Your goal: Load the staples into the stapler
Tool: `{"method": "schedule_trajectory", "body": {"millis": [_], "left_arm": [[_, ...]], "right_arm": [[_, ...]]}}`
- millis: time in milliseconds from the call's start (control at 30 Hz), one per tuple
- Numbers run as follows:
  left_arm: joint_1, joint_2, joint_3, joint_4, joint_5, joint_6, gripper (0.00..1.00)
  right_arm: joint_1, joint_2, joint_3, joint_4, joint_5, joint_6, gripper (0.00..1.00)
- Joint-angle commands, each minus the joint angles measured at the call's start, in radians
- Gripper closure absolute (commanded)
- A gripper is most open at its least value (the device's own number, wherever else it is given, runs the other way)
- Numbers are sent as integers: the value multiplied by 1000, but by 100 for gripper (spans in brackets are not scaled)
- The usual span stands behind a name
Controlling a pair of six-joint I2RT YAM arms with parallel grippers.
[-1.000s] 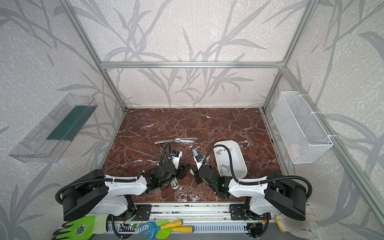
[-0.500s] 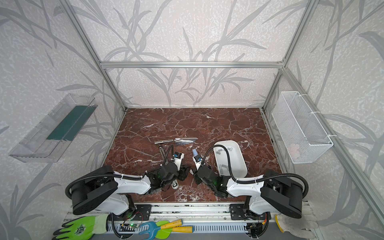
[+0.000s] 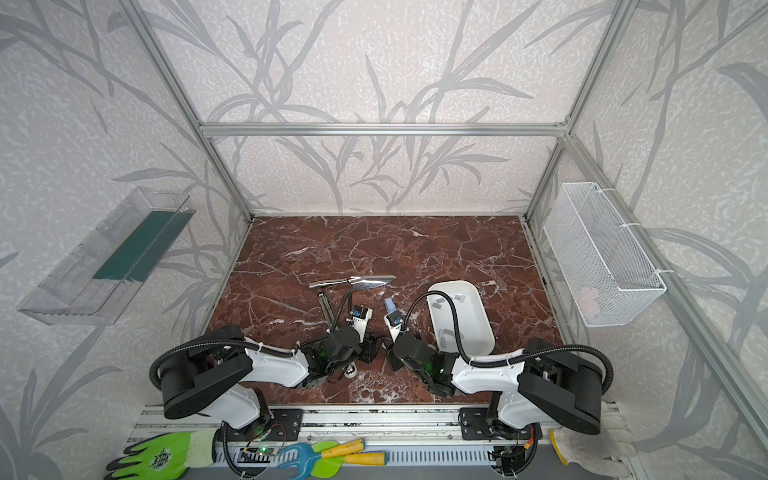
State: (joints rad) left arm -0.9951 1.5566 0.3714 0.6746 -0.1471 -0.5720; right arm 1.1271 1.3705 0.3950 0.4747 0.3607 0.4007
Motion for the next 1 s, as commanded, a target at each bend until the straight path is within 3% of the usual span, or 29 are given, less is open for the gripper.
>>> {"method": "schedule_trajectory", "body": {"millis": [0,400,567,700,967], "left_arm": [[-7,8,27,19,-2,-8,52],[-6,-48,27,-16,-20,2,52],[-9,-43,29,-12,-13,-4,52],[-15,-28,21,14,-15,-6,52],[-22,11,27,49,-1,-4,52]], "right_arm": [[10,4,-5,29,24,13,64],[14,-49,-79,35,50,47,65],[25,-1,-82,75,44,54,69],[78,52,-92,101,127,54,70],[92,229,-175,313,154,140,72]]}}
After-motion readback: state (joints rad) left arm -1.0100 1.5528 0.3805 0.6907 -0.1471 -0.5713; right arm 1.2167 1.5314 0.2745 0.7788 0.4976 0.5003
